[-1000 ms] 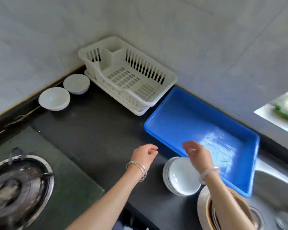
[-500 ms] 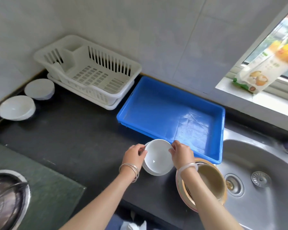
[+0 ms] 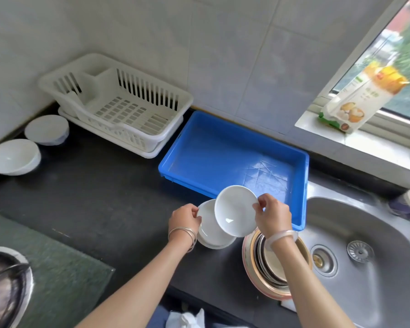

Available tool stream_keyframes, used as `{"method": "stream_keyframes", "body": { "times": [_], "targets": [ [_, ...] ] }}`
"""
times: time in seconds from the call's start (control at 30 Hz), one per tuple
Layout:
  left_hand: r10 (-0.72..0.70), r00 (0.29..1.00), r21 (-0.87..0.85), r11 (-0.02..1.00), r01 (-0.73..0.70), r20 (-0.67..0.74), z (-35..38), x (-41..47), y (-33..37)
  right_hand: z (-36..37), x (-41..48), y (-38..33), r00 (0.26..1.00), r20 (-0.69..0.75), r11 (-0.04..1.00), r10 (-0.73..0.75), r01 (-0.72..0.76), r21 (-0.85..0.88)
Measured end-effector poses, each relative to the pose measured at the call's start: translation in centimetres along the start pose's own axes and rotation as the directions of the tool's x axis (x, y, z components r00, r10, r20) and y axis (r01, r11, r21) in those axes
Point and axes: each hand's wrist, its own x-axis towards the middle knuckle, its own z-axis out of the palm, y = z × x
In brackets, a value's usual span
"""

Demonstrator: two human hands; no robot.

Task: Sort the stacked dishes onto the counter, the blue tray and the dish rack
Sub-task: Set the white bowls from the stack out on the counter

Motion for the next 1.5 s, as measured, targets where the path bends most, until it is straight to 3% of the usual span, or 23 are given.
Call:
{"method": "stream_keyframes", "body": {
  "times": [0.23,0.47,0.7,1.0,1.23,1.5],
  "targets": [
    [0.028,1.000,-0.012,1.000,-0.028,-0.006,-0.8,0.2,0.6,-0.8,-0.5,-0.2,1.000,-0.019,0.998,0.004,-0.003,0.059],
    [0.000,1.000,-0.215,0.977,-0.001,-0.006,-4.7,1.6,0.0,-2.7,-0.4,-2.4,0.996,-0.031,0.989,-0.080,0.083,0.121],
    [-0.147,0.983,-0.364,0.926,0.098,-0.112,-10.4,3.1,-3.8,-1.3,0.7,-7.8,0.981,0.071,0.971,-0.182,0.168,0.169],
    [-0.397,0.881,-0.603,0.779,0.174,-0.259,-17.2,4.5,-11.5,5.5,2.5,-17.3,0.919,0.284,0.952,-0.274,0.218,0.213],
    [-0.530,0.793,-0.745,0.650,0.152,-0.301,-21.3,6.8,-16.9,12.2,4.0,-25.5,0.855,0.424,0.953,-0.298,0.243,0.178],
    [-0.669,0.688,-0.863,0.490,0.121,-0.283,-23.8,10.4,-20.7,19.0,5.6,-31.9,0.835,0.488,0.963,-0.256,0.179,0.199]
  ]
}}
